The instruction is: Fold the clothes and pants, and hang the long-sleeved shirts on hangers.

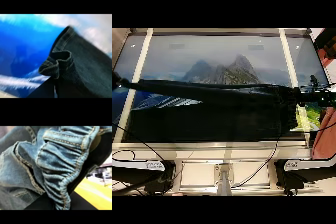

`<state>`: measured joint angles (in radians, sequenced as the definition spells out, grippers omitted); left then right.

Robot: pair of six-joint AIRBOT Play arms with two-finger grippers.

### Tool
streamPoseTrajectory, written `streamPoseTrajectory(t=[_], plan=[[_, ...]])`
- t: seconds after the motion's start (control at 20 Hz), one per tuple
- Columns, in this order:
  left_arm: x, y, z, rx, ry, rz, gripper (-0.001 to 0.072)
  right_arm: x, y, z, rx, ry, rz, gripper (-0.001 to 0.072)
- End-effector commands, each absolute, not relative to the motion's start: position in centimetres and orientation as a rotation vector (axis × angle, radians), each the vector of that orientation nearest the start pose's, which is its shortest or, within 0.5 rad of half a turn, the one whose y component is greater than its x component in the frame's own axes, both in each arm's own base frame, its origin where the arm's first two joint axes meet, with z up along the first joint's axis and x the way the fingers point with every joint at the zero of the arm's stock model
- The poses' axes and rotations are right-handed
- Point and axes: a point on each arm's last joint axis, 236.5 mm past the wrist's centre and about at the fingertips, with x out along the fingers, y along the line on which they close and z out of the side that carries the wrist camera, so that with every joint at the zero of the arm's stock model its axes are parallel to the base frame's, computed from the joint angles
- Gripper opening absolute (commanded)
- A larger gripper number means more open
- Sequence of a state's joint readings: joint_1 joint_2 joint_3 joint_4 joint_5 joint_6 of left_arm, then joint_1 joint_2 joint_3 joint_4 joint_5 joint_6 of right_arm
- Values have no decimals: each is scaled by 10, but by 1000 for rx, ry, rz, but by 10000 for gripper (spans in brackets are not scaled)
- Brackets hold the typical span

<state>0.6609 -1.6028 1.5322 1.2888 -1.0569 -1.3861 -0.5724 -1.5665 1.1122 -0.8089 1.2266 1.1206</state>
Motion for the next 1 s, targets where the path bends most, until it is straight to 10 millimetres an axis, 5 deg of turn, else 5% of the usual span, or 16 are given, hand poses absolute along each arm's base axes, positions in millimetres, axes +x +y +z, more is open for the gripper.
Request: streamPoseTrajectory(t=[0.0, 0.25, 0.55, 0.6, 0.65, 0.7, 0.75, 0.95], plan=[[374, 262, -13, -412, 1290, 394, 27, 379, -86, -70, 753, 1280, 98, 44], [367, 247, -58, -460, 1423, 345, 28, 377, -90, -73, 738, 1290, 84, 43], [375, 232, -85, -450, 1477, 302, 36, 382, -95, -74, 740, 1268, 54, 44], [376, 230, -88, -440, 1482, 287, 131, 382, -95, -74, 741, 1269, 55, 48], [376, 229, -89, -410, 1487, 256, 368, 382, -94, -73, 742, 1268, 56, 145], [377, 227, -88, -394, 1488, 235, 644, 382, -94, -73, 743, 1268, 56, 400], [378, 225, -86, -396, 1487, 232, 701, 382, -94, -73, 744, 1270, 58, 602], [385, 228, -62, -362, 1452, 217, 688, 382, -93, -67, 740, 1277, 72, 617]])
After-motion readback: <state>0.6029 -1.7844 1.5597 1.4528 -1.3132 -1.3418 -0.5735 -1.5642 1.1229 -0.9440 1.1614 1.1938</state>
